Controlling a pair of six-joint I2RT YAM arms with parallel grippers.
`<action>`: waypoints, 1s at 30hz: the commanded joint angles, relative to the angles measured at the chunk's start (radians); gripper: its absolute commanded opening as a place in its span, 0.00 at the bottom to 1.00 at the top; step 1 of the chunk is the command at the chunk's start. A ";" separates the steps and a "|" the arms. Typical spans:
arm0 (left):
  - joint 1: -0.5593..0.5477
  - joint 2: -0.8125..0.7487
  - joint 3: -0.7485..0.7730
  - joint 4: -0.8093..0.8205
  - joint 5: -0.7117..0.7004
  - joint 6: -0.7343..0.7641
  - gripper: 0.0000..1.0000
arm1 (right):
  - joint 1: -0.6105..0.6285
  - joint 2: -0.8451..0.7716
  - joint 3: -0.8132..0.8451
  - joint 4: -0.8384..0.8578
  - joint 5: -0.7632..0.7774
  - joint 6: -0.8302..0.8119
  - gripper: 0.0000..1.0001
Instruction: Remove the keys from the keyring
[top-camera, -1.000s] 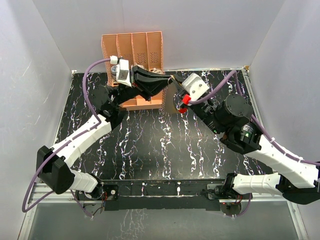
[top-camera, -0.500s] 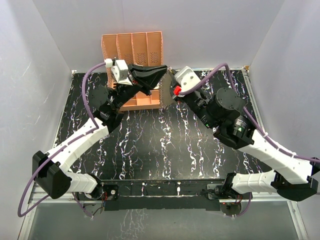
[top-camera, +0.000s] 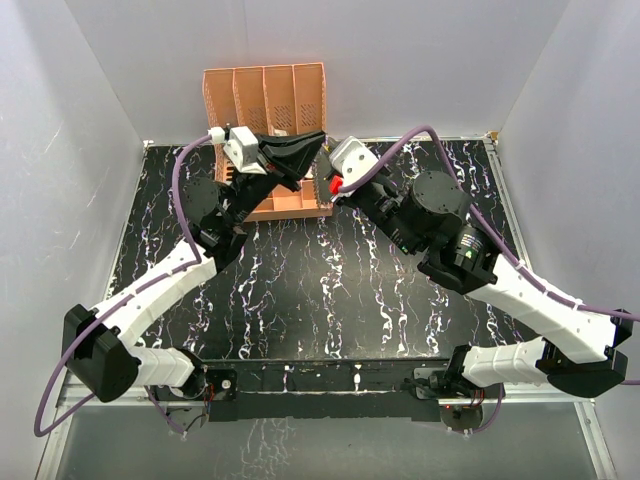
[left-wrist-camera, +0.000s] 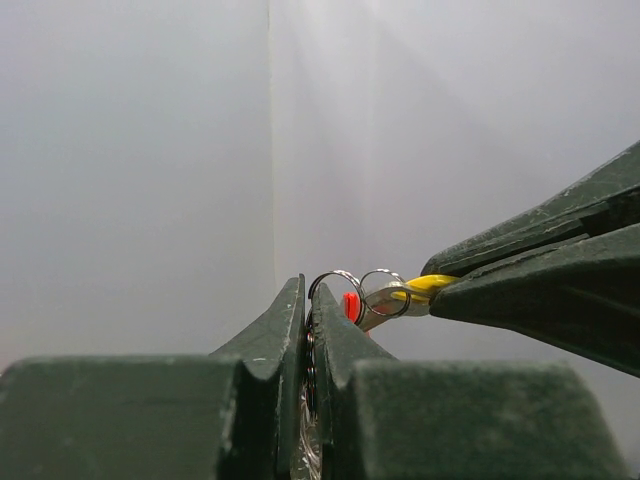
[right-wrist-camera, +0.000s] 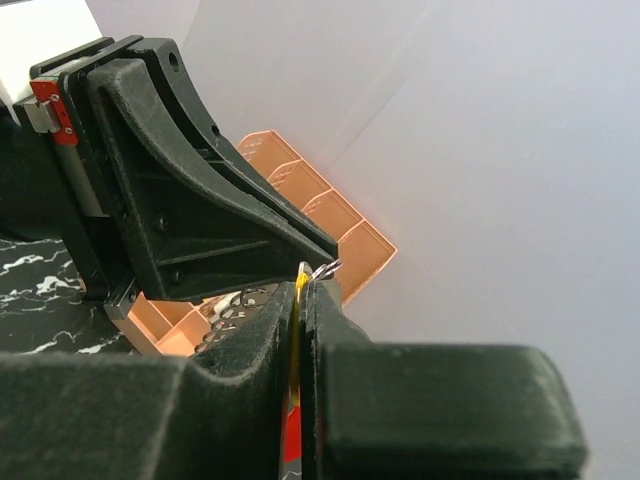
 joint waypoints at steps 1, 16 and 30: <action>0.032 -0.013 -0.027 0.011 -0.177 0.029 0.00 | 0.046 -0.044 0.018 0.085 -0.129 0.065 0.00; 0.032 -0.043 -0.035 0.182 -0.011 -0.221 0.00 | 0.046 -0.038 -0.100 0.155 -0.112 0.099 0.00; 0.032 -0.053 -0.048 0.264 0.040 -0.364 0.00 | 0.030 -0.028 -0.179 0.189 -0.039 0.119 0.00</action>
